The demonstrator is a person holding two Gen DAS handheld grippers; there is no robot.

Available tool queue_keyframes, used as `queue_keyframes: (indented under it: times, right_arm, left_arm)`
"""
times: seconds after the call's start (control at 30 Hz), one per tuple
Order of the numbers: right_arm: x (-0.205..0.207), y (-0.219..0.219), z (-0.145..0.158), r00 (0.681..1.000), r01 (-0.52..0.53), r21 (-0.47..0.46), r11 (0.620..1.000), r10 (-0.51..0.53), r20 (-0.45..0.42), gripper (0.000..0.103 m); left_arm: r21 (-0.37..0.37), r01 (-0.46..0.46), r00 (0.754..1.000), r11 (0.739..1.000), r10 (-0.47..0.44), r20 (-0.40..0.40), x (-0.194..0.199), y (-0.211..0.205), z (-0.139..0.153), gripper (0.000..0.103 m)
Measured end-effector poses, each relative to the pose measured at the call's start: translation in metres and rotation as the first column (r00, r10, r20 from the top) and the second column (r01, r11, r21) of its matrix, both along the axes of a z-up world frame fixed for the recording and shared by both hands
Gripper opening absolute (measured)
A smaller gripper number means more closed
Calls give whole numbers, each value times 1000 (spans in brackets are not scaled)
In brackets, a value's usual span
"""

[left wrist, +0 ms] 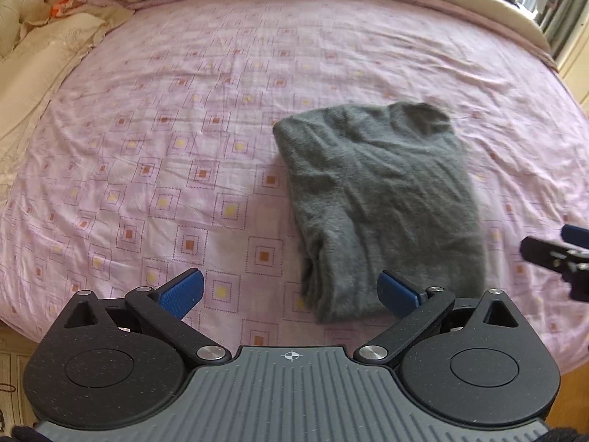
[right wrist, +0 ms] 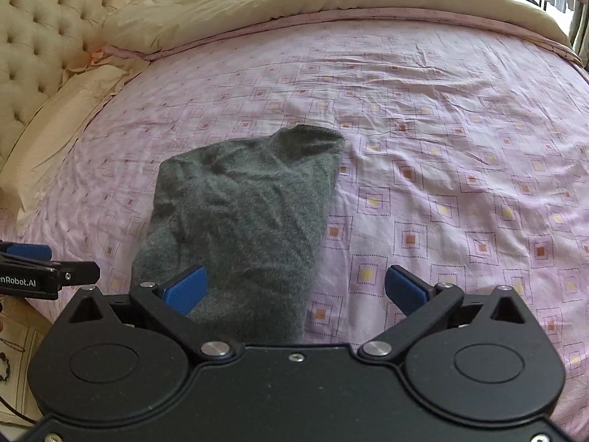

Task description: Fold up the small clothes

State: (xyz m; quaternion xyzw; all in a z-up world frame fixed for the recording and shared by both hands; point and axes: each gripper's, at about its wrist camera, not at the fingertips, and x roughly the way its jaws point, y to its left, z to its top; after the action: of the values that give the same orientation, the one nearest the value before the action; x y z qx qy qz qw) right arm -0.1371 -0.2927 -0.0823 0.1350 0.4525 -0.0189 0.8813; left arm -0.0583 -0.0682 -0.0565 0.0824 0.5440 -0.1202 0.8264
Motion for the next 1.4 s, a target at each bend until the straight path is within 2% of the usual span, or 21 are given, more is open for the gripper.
queue_keyframes:
  times: [0.17, 0.37, 0.5, 0.73, 0.93, 1.4]
  right_arm:
    - [-13, 4, 15, 1000, -9, -9, 1000, 9, -12, 102]
    - [-21, -5, 26, 987, 115, 1, 993, -115, -109, 102]
    - [-34, -11, 39, 991, 128, 23, 991, -127, -53, 102]
    - [-40, -6, 50, 992, 123, -64, 990, -125, -34, 102]
    - [-47, -4, 59, 990, 141, -116, 983, -141, 11, 102]
    - [-37, 5, 54, 996, 77, -133, 988, -83, -42, 102]
  left_arm:
    - [-1, 12, 998, 1000, -12, 69, -17, -8, 25, 102]
    - [-20, -9, 999, 1000, 9, 46, -22, -13, 36, 102]
    - [-17, -20, 999, 1000, 20, 38, -26, -14, 40, 101]
    - [11, -55, 998, 998, 55, 23, -28, -16, 45, 101]
    - [48, -44, 999, 998, 43, 26, -31, -20, 47, 101]
    - [50, -53, 998, 997, 54, -24, -33, -18, 45, 101]
